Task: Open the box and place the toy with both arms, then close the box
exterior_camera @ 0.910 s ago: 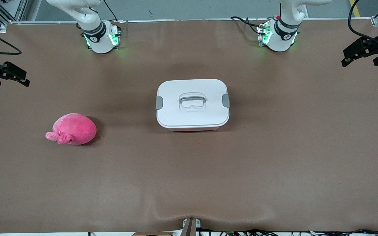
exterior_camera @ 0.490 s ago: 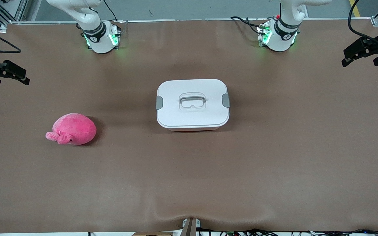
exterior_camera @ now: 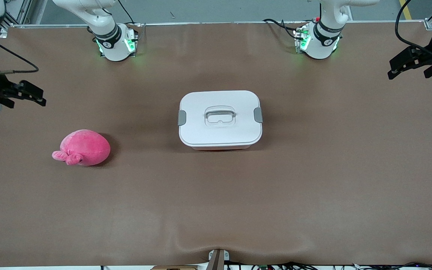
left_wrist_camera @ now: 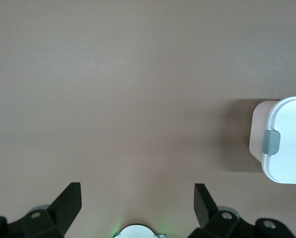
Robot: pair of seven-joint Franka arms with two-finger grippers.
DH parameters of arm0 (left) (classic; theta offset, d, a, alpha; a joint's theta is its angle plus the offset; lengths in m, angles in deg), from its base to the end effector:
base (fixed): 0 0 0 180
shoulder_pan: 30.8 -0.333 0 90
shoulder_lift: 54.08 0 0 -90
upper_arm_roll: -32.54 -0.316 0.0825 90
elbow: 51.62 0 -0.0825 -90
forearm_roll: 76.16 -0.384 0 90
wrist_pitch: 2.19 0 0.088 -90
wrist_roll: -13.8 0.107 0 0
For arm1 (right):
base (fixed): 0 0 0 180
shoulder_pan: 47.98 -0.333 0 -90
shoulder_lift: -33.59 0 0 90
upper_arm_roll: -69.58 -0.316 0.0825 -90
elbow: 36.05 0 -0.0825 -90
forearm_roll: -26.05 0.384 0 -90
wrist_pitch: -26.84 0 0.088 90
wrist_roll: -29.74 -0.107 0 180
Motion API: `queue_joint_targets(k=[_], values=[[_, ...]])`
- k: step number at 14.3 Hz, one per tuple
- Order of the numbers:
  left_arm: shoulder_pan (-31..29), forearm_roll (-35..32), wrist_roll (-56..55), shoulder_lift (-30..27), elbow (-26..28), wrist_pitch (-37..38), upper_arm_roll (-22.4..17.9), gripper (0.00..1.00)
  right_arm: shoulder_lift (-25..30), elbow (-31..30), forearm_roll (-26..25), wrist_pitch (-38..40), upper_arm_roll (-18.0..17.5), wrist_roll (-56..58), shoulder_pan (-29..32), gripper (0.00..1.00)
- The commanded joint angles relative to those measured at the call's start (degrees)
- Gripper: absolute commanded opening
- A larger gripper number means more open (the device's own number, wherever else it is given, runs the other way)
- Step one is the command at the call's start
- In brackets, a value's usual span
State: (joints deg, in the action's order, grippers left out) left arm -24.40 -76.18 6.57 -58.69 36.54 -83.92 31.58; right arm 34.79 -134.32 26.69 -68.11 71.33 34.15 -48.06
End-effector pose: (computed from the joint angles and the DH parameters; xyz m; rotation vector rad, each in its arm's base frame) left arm 0.5114 -0.0482 0.6700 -3.1383 -0.0490 0.0497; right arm 0.5509 -0.0151 0.5751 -3.1265 -0.0730 0.0568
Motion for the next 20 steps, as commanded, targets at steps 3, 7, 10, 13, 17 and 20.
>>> queue_joint_targets(k=[3, 7, 10, 13, 17, 20], values=[[0.4, 0.8, -8.7, 4.2, -1.7, 0.4, 5.3, 1.00, -8.0, -1.6, -1.1, -9.2, 0.4, 0.5, -0.4, 1.00], [0.5, 0.5, -20.9, 7.2, -1.8, -0.5, 10.9, 1.00, -14.7, -0.9, -0.9, -15.2, 0.4, 0.7, 1.0, 1.00], [0.6, 0.0, -27.8, 8.5, -1.5, -1.6, 15.5, 1.00, -19.6, -0.8, -0.2, -20.1, 0.4, 1.0, 1.0, 1.00], [1.3, -0.1, -34.7, 10.1, -1.4, -2.6, 18.4, 1.00, -22.8, -0.8, -0.2, -23.7, 0.4, 1.0, 0.8, 1.00], [6.4, -0.9, -46.0, 12.7, -1.3, -4.5, 19.2, 1.00, -24.6, -0.9, -0.2, -23.7, 0.4, 1.1, 0.7, 0.96], [12.1, -4.2, -56.2, 16.2, -1.5, -7.3, 19.2, 1.00, -25.3, -0.9, -0.2, -23.8, 0.4, 1.1, 0.4, 0.68]])
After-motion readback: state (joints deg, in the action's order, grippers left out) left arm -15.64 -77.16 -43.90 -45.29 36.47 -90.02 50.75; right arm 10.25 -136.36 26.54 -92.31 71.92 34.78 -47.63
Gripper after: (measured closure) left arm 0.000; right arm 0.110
